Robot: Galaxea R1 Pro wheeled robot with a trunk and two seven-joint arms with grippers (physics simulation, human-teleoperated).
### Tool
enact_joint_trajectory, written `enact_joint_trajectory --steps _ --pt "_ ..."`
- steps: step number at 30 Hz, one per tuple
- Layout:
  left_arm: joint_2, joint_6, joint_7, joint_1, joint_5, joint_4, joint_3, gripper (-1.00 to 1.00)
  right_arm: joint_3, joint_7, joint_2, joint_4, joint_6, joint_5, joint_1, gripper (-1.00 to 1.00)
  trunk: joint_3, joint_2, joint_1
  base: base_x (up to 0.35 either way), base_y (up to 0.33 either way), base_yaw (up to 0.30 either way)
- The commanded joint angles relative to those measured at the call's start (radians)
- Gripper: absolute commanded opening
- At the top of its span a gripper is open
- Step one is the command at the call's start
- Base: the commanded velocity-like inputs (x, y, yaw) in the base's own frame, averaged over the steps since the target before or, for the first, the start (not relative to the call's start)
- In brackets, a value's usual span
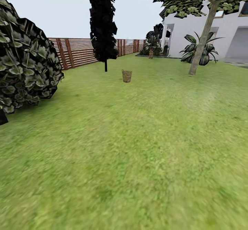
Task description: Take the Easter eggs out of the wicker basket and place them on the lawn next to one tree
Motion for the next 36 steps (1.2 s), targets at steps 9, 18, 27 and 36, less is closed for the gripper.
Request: enact_joint_trajectory --steps 9,18,27,36 --pt "0.000 -0.003 0.001 0.000 0.001 0.001 -0.001 1.00 0.002 0.001 0.005 -0.001 -0.001 0.000 0.000 1.00 -0.001 0.000 0.001 0.341 0.000 0.000" --pt "0.000 -0.003 0.000 0.000 0.000 0.001 -0.001 1.00 -0.001 0.001 0.004 -0.001 -0.001 0.002 0.000 1.00 -0.001 0.000 0.001 0.341 0.000 0.000" --pt "0.000 -0.003 0.001 0.000 0.001 0.001 -0.001 1.00 -0.002 0.001 -0.001 0.000 -0.001 0.005 0.000 1.00 -0.001 0.000 0.001 0.341 0.000 0.000" --pt "0.000 -0.003 0.001 0.000 0.001 0.001 0.000 1.00 -0.001 0.001 0.005 0.000 -0.001 -0.001 0.000 1.00 -0.001 0.000 0.001 0.341 0.000 0.000"
